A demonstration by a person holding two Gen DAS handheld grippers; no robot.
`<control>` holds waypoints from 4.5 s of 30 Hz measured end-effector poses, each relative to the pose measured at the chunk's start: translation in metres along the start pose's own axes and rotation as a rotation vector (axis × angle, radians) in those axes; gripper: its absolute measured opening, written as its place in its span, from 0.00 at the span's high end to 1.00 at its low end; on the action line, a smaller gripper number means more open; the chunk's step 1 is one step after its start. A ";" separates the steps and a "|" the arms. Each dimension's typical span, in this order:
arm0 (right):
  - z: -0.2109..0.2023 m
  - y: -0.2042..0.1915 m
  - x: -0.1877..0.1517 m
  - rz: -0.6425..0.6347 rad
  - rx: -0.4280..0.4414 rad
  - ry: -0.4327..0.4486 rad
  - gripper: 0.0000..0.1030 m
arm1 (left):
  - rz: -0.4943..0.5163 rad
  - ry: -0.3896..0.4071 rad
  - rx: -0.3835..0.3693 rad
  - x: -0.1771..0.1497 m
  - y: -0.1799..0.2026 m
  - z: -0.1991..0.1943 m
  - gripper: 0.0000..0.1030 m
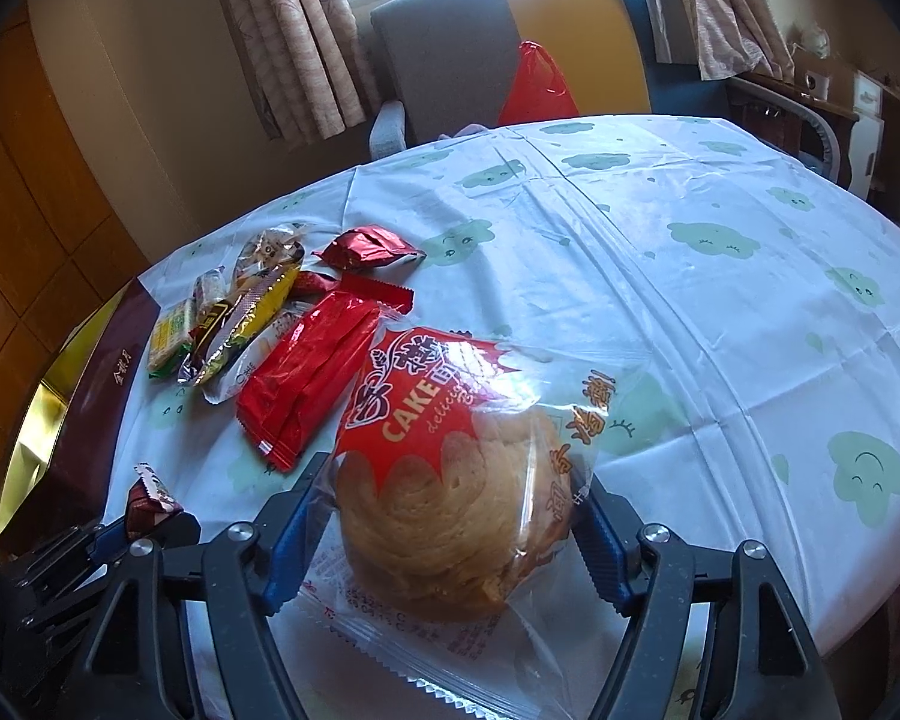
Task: Organize snacks
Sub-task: 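Carry the brown wafer pack and the cake bag over the gold tin, then open the left tool dropping the wafer pack while the right tool releases the cake bag into the tin, then move the right tool to the long red bar and grasp it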
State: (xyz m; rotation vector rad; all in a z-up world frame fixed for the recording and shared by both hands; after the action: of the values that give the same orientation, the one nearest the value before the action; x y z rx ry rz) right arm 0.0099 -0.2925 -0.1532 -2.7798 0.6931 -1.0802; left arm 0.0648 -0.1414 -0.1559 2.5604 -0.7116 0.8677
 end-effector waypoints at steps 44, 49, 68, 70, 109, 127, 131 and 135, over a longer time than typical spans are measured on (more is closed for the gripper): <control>-0.046 -0.158 0.022 -0.244 0.221 0.076 0.28 | -0.241 0.224 0.236 0.021 -0.164 -0.121 0.74; -0.045 -0.195 0.021 -0.313 0.255 0.074 0.28 | -0.333 0.230 0.309 0.012 -0.211 -0.127 0.74; -0.026 -0.304 0.001 -0.457 0.373 0.050 0.28 | -0.385 0.139 0.473 -0.019 -0.289 -0.123 0.74; -0.024 -0.309 0.000 -0.467 0.377 0.051 0.28 | -0.382 0.131 0.485 -0.022 -0.293 -0.121 0.74; 0.025 -0.332 -0.002 -0.560 0.291 0.073 0.16 | -0.440 0.119 0.528 -0.028 -0.309 -0.125 0.69; -0.007 -0.280 0.010 -0.430 0.261 0.080 0.16 | -0.435 0.172 0.324 -0.004 -0.245 -0.123 0.65; -0.010 -0.258 0.009 -0.409 0.232 0.074 0.16 | -0.413 0.159 0.271 -0.002 -0.219 -0.116 0.65; -0.010 -0.225 0.003 -0.376 0.184 0.050 0.16 | -0.334 0.148 0.244 0.003 -0.186 -0.110 0.65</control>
State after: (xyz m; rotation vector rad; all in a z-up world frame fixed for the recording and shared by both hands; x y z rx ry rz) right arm 0.0917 -0.0922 -0.0919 -2.7917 0.0630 -1.2038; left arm 0.1199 0.0601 -0.1006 2.6783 -0.1323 1.0656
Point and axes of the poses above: each gripper's, at about its wrist camera, not at the fingertips, and z roughly the way its jaws point, y to its right, x to its top, the point moved 10 cm from there along z, roughly the way its jaws point, and after that the axes turned 1 degree about -z, right-handed, at the moved point
